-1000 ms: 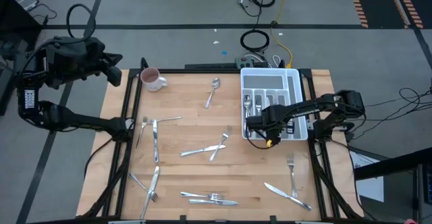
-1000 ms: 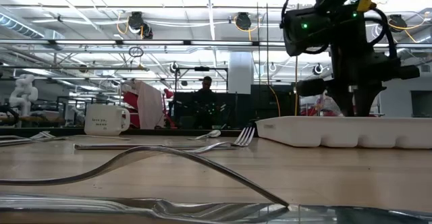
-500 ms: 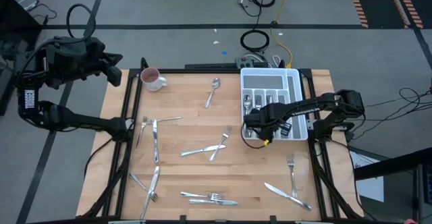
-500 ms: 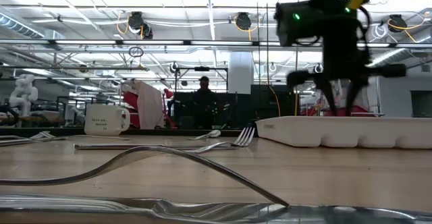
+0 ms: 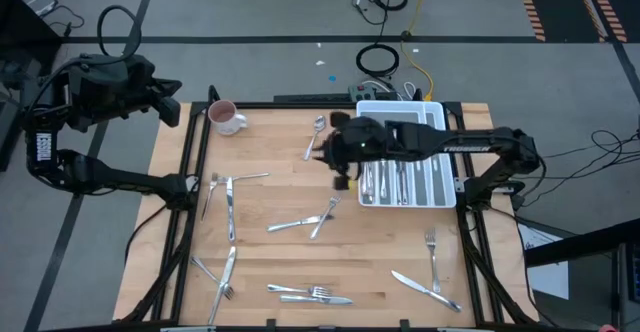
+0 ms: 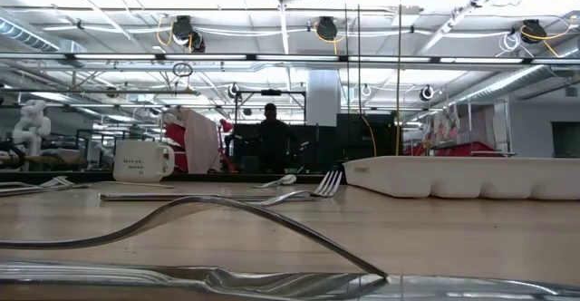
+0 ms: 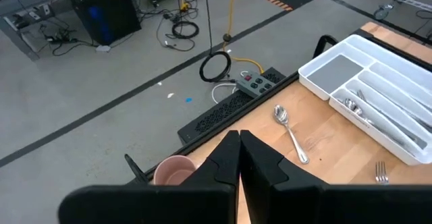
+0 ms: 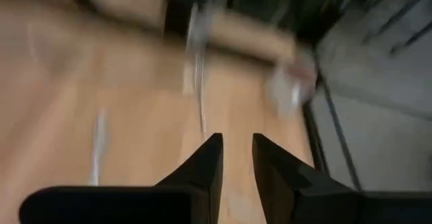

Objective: Sort silverware
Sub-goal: Put the silver table knife into the silverware tray

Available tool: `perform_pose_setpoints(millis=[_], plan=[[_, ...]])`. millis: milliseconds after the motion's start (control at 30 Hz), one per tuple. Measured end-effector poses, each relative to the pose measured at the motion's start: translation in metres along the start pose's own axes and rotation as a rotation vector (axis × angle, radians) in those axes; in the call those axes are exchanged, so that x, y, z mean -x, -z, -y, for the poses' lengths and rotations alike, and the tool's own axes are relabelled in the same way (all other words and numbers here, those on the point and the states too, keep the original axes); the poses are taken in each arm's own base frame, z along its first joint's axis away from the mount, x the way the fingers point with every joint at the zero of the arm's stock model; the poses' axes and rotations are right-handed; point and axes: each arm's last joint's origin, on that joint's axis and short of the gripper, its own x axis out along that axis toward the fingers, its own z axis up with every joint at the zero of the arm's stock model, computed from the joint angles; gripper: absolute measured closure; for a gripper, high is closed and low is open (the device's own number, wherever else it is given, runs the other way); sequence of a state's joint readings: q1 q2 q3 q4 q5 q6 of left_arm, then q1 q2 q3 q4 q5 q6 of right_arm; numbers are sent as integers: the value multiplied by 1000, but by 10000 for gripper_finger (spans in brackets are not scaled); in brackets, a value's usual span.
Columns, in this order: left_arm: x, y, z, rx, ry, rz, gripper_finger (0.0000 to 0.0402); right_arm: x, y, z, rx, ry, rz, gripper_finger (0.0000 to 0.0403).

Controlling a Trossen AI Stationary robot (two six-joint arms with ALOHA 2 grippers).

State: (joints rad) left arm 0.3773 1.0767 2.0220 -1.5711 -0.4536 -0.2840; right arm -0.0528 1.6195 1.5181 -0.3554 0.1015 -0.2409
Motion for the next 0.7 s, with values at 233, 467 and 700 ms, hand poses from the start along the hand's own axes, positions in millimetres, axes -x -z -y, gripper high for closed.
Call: perform_pose_setpoints(millis=[233, 467, 700], plan=[[-19, 11, 13, 157, 151, -154, 395, 2, 0, 5, -225, 13, 7, 335], [-97, 69, 48, 216, 13, -538, 399, 51, -6, 8, -295, 1, -20, 371], [-153, 159, 70, 263, -260, -840, 400, 88, -9, 8, -320, -9, -22, 401]])
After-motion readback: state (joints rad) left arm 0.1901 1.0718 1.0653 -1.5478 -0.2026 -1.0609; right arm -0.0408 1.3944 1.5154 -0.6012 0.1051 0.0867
